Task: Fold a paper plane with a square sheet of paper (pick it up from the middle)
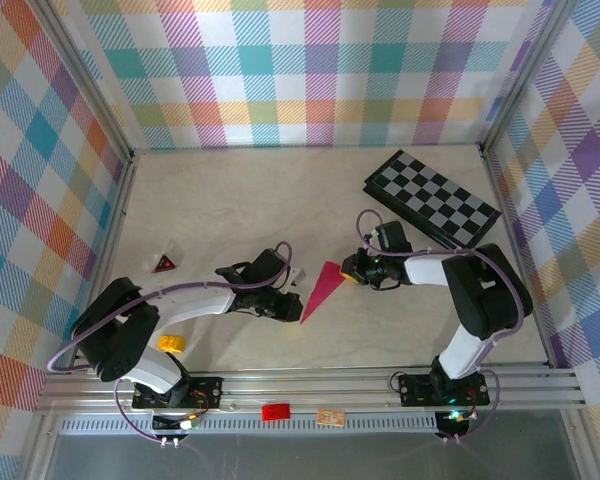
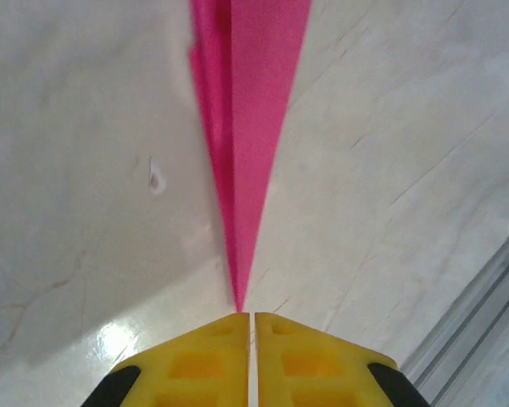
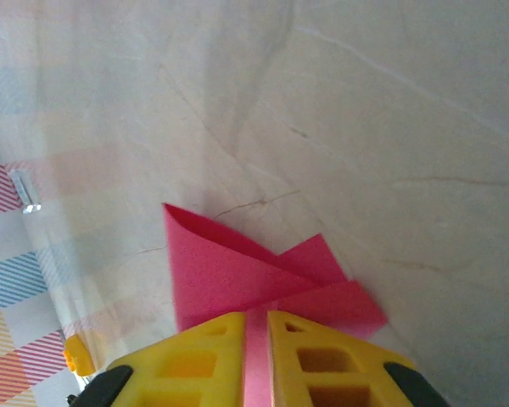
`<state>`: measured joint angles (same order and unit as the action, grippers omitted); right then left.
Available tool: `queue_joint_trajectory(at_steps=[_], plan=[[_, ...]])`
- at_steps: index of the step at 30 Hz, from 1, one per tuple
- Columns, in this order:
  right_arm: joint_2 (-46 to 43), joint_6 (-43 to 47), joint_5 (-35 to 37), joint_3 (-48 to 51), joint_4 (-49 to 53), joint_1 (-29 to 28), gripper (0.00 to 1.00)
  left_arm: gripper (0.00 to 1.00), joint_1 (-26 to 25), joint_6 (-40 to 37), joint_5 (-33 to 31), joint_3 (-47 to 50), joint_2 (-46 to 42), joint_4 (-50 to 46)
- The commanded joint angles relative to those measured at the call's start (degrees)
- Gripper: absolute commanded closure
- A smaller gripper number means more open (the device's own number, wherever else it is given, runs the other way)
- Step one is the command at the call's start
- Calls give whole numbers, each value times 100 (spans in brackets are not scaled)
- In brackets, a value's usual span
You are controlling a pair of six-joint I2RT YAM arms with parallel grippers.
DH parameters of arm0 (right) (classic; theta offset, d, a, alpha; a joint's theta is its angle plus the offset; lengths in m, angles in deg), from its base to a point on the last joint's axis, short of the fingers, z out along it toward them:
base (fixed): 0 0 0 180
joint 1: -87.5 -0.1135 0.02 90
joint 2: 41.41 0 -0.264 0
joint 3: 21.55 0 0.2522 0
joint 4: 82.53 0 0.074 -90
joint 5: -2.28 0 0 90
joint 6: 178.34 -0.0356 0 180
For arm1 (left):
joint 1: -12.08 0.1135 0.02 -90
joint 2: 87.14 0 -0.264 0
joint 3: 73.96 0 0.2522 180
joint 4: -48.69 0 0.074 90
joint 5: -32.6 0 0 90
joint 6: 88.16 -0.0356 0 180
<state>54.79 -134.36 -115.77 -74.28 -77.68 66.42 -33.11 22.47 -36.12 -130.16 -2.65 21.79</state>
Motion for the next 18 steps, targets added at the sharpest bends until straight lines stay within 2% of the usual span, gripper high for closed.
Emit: queue_joint_trajectory(at_steps=[1, 3, 8, 10, 18], plan=[[-581, 34, 73, 46, 45, 16, 83, 90, 180, 254, -282, -232, -140, 303], [-829, 32, 152, 101, 183, 16, 82, 90, 345, 486, -309, -290, -17, 501], [-1366, -188, 244, 483, 245, 16, 73, 89, 757, 1195, 433, -514, 623, 1283], [-1508, -320, 165, 648, 161, 8, 70, 85, 859, 1436, 687, -620, 909, 1552], [-1404, -601, -231, 840, 88, -67, 70, 79, 968, 1388, 1146, -1268, 1828, 1405]])
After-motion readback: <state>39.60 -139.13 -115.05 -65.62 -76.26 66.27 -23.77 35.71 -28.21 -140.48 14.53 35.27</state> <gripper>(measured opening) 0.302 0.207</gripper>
